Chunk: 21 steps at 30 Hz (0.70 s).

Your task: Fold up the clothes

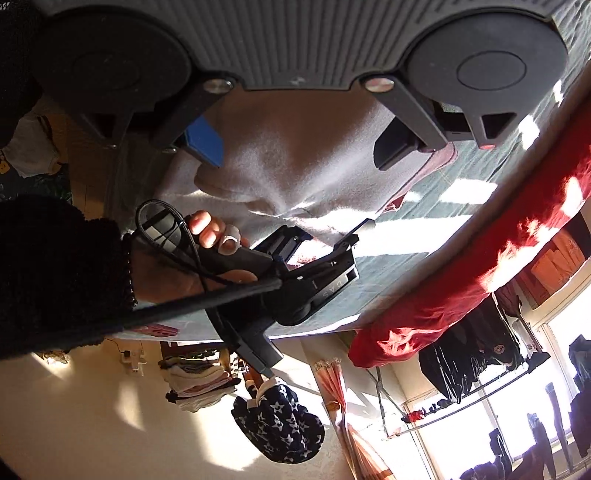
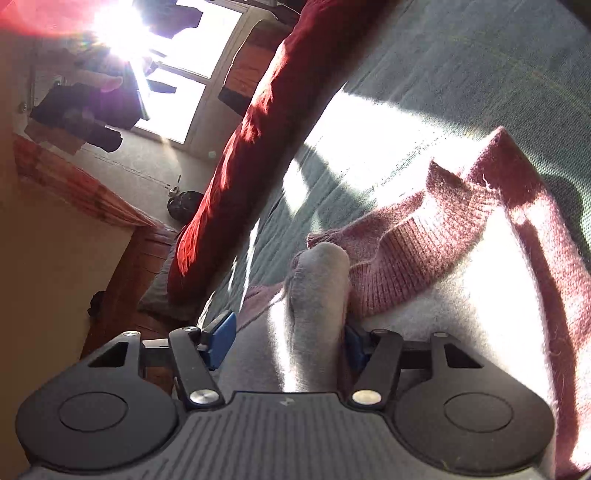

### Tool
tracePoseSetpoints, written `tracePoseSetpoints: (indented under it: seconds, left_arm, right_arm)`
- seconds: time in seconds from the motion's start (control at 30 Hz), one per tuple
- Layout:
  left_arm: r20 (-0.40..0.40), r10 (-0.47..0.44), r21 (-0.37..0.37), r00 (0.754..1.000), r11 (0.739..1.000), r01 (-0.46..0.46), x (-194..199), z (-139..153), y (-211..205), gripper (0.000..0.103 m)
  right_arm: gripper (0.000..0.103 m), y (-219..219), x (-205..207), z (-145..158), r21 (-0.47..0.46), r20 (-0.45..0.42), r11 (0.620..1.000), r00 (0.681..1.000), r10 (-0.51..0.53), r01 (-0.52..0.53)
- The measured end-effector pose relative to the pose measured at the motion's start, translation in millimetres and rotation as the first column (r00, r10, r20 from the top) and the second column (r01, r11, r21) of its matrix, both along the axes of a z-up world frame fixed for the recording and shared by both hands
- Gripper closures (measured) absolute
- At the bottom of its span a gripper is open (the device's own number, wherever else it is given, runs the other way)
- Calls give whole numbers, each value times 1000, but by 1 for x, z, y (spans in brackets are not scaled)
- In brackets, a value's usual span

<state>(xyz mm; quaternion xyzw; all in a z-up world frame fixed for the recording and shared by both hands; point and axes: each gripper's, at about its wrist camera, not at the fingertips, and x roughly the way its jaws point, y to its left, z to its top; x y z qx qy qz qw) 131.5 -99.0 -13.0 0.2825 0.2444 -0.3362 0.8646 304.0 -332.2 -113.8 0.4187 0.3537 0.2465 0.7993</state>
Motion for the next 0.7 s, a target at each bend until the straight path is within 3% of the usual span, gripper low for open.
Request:
tracePoseSetpoints:
  seconds: [0.07, 0.27, 0.43, 0.7]
  left_arm:
    - [-7, 11, -4, 1000, 1000, -11, 2, 0, 3, 14]
    - [-65, 29, -46, 997, 998, -32, 11, 4, 8, 14]
    - [-68, 14, -59, 998, 998, -18, 8, 10, 7, 14]
    - [-78, 0, -77, 997, 997, -7, 6, 14, 5, 14]
  right_arm:
    - [75, 2, -4, 10, -70, 45, 998, 999, 13, -10]
    - [78, -1, -19, 40, -284, 142, 959, 989, 46, -3]
    - [78, -12, -21, 63, -440, 199, 897, 979, 48, 45]
    - [78, -29, -5, 75, -567, 157, 823, 985, 72, 30]
